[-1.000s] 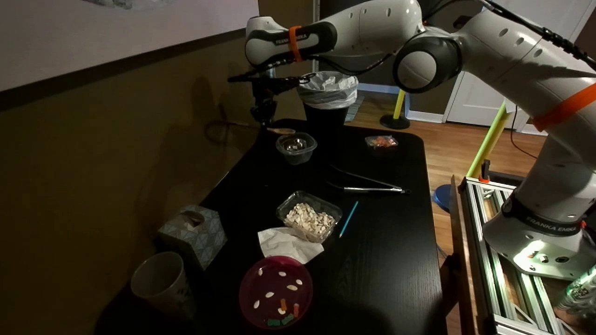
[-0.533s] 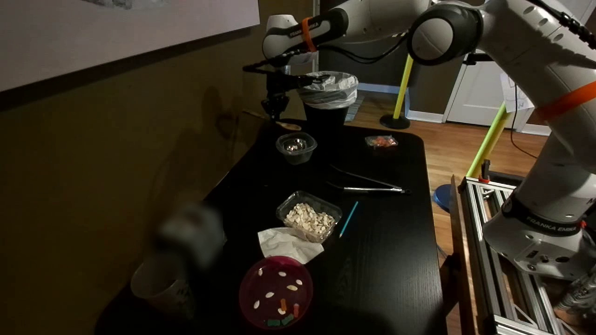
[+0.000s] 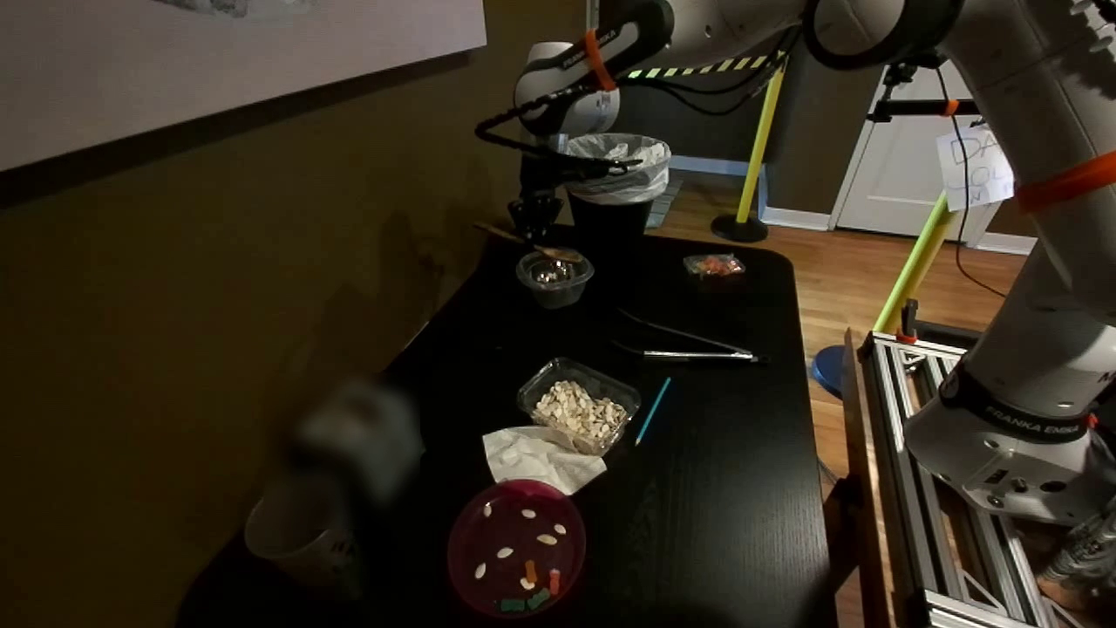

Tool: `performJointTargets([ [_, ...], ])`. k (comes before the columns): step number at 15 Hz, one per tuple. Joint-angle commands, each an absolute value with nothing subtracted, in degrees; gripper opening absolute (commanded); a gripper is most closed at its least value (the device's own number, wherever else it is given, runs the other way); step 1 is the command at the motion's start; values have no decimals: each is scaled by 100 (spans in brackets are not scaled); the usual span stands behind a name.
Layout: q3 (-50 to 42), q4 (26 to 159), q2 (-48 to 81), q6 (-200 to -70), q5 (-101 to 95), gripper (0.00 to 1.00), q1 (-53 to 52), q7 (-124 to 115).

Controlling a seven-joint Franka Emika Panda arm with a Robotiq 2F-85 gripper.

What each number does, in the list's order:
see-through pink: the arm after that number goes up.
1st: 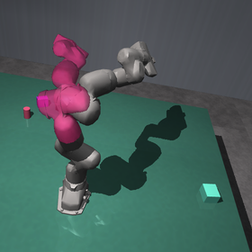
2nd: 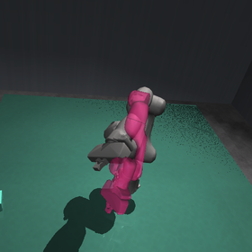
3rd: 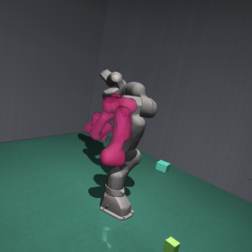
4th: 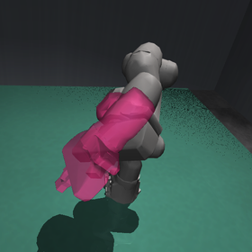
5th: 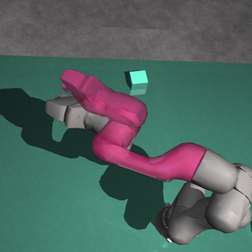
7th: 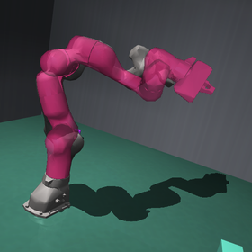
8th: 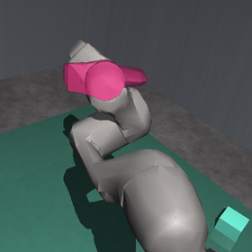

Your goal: Put the wooden spoon in the clear container on the left.

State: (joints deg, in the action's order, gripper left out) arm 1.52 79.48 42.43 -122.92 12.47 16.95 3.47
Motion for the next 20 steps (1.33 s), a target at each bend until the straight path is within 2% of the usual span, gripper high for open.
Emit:
performJointTargets([
  [1,148,9313,3516,-12713,1531,4,1466,310],
  [7,264,11015,2534,-13404,1973,4,1101,247],
  [8,128,10160,3111,-13029,1767,16,1086,234],
  [13,163,10808,2647,-13234,1884,16,1004,236],
  [14,160,10817,2639,-13234,1888,4,1008,237],
  [20,-385,11923,2562,-15251,1381,4,415,-987],
])
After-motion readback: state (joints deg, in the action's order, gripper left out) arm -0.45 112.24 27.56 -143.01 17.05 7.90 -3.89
